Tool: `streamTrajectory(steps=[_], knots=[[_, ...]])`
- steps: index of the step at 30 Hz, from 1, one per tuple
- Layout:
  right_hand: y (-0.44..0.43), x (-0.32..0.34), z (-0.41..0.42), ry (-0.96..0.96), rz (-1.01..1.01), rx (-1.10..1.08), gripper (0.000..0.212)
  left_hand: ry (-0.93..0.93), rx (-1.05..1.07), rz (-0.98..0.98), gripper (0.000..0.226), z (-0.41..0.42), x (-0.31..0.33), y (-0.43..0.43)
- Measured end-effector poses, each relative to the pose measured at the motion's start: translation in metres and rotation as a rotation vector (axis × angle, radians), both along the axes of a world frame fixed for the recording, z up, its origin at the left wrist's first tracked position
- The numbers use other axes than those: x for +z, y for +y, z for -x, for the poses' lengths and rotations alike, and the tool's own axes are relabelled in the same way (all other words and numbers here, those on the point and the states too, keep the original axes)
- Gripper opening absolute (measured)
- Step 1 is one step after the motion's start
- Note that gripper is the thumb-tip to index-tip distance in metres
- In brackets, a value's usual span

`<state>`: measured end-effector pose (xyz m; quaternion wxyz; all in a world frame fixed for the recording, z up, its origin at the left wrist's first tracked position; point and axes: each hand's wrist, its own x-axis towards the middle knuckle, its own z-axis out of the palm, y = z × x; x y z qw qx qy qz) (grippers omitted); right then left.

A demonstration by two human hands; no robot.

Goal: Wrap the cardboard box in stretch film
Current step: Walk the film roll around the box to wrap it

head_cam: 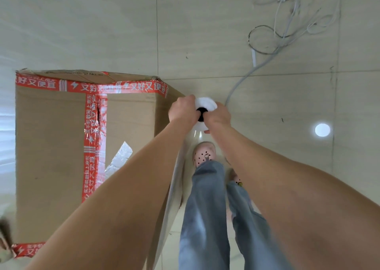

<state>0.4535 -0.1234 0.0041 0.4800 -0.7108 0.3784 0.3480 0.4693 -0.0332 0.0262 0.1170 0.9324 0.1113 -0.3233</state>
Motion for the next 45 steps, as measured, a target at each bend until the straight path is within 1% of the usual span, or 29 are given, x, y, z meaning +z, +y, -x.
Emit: streamTrajectory(steps=[2, 6, 10, 14, 16, 18, 20, 22, 24, 26, 30, 32, 35, 37, 39, 41, 43, 45], knots=[[0.001, 0.003, -0.009, -0.077, 0.081, 0.140, 0.027, 0.007, -0.058, 0.000, 0.028, -0.011, 0.003, 0.001], [-0.004, 0.009, -0.030, -0.192, 0.280, 0.369, 0.021, 0.011, -0.090, 0.022, 0.025, -0.030, 0.005, -0.004], [-0.005, 0.011, -0.049, -0.328, 0.410, 0.554, 0.023, -0.082, -0.226, -0.002, 0.021, -0.048, 0.007, -0.008], [-0.003, 0.010, -0.068, -0.408, 0.514, 0.725, 0.021, -0.163, -0.267, -0.044, 0.023, -0.057, 0.003, -0.008], [0.000, 0.008, -0.072, -0.445, 0.534, 0.799, 0.020, -0.193, -0.289, -0.068, 0.023, -0.058, 0.000, -0.008], [0.001, 0.008, -0.068, -0.472, 0.534, 0.830, 0.020, -0.211, -0.326, -0.079, 0.023, -0.057, 0.000, -0.006], [0.001, 0.007, -0.063, -0.454, 0.530, 0.751, 0.021, -0.221, -0.340, -0.061, 0.022, -0.057, 0.000, -0.003], [0.001, 0.008, -0.060, -0.349, 0.488, 0.609, 0.020, -0.206, -0.344, -0.034, 0.023, -0.057, 0.002, -0.001], [0.000, 0.008, -0.060, -0.263, 0.404, 0.500, 0.019, -0.191, -0.325, -0.004, 0.022, -0.059, 0.001, -0.002], [-0.002, 0.012, -0.061, -0.270, 0.356, 0.459, 0.019, -0.180, -0.289, 0.003, 0.018, -0.064, 0.001, -0.002], [-0.004, 0.019, -0.077, -0.388, 0.399, 0.541, 0.021, -0.183, -0.195, 0.010, 0.017, -0.074, 0.000, -0.001], [-0.003, 0.022, -0.088, -0.411, 0.417, 0.617, 0.021, -0.197, -0.125, 0.023, 0.019, -0.079, 0.002, -0.001], [-0.001, 0.023, -0.104, -0.449, 0.448, 0.769, 0.030, -0.198, -0.069, 0.040, 0.020, -0.087, 0.002, 0.000], [0.000, 0.023, -0.114, -0.463, 0.436, 0.792, 0.031, -0.197, -0.019, 0.057, 0.019, -0.094, 0.002, -0.001], [0.001, 0.021, -0.119, -0.445, 0.427, 0.714, 0.032, -0.185, 0.005, 0.059, 0.021, -0.100, 0.002, -0.001], [-0.002, 0.014, -0.118, -0.353, 0.390, 0.515, 0.030, -0.162, 0.007, 0.049, 0.025, -0.106, 0.002, 0.001], [-0.003, 0.009, -0.114, -0.222, 0.270, 0.308, 0.026, -0.149, 0.015, 0.055, 0.026, -0.112, 0.003, 0.004], [-0.001, 0.006, -0.116, -0.175, 0.177, 0.244, 0.025, -0.135, -0.001, 0.077, 0.028, -0.118, 0.001, 0.006]])
